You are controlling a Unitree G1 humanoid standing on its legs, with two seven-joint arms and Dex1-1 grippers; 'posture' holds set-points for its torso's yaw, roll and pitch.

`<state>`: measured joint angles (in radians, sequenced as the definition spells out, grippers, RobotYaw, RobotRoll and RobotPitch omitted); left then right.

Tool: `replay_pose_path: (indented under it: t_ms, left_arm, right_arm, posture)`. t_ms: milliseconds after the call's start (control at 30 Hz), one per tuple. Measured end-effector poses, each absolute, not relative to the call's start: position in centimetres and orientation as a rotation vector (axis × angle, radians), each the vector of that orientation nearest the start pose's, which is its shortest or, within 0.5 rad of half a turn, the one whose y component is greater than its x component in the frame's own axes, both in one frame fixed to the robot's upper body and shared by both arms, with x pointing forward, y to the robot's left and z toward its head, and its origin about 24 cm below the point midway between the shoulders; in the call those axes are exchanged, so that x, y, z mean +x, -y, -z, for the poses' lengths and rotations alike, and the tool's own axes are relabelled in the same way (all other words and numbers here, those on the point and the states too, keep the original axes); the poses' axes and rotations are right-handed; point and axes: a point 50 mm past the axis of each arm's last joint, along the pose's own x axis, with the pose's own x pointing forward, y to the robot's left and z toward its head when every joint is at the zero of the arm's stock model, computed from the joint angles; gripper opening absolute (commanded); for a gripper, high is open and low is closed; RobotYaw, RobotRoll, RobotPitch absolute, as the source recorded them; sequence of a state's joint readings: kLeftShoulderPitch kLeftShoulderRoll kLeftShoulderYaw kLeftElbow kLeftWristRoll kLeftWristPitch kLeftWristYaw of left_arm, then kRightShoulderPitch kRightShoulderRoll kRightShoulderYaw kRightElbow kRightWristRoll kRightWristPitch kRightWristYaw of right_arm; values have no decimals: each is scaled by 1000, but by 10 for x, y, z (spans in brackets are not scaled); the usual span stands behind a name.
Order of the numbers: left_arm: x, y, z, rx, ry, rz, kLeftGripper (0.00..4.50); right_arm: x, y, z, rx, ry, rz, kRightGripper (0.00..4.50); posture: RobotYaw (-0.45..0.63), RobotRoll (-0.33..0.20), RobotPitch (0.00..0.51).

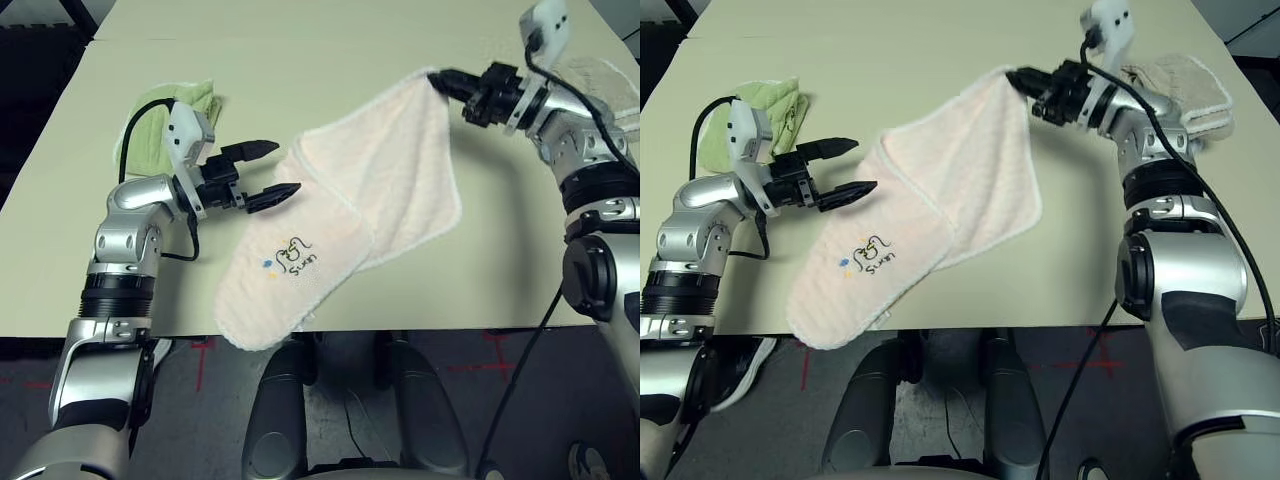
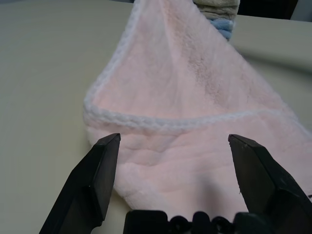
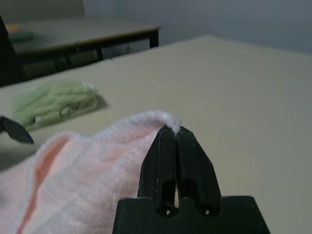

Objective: Fold the towel and set it aside.

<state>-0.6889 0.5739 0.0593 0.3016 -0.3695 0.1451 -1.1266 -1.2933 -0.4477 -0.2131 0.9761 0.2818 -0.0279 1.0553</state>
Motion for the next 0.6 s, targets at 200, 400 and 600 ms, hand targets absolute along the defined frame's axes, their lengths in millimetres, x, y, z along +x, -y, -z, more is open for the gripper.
replay_pose_path:
  t_ms: [200,400,600]
  left_arm:
    - [334,-195,-197,257,187,1040,4500]
    - [338,-188,-196,224,196,1039,4500]
    - [340,-182,-198,209,214,1046,4500]
  right_arm:
    - [379,169,-338,-83,647,-945,31]
    - [373,166,-357,-104,744,-927,31]
    - [366,171,-380,-103,901,-828,31]
  posture:
    - [-2,0,290]
    - [-1,0,291]
    - [-3,0,295]
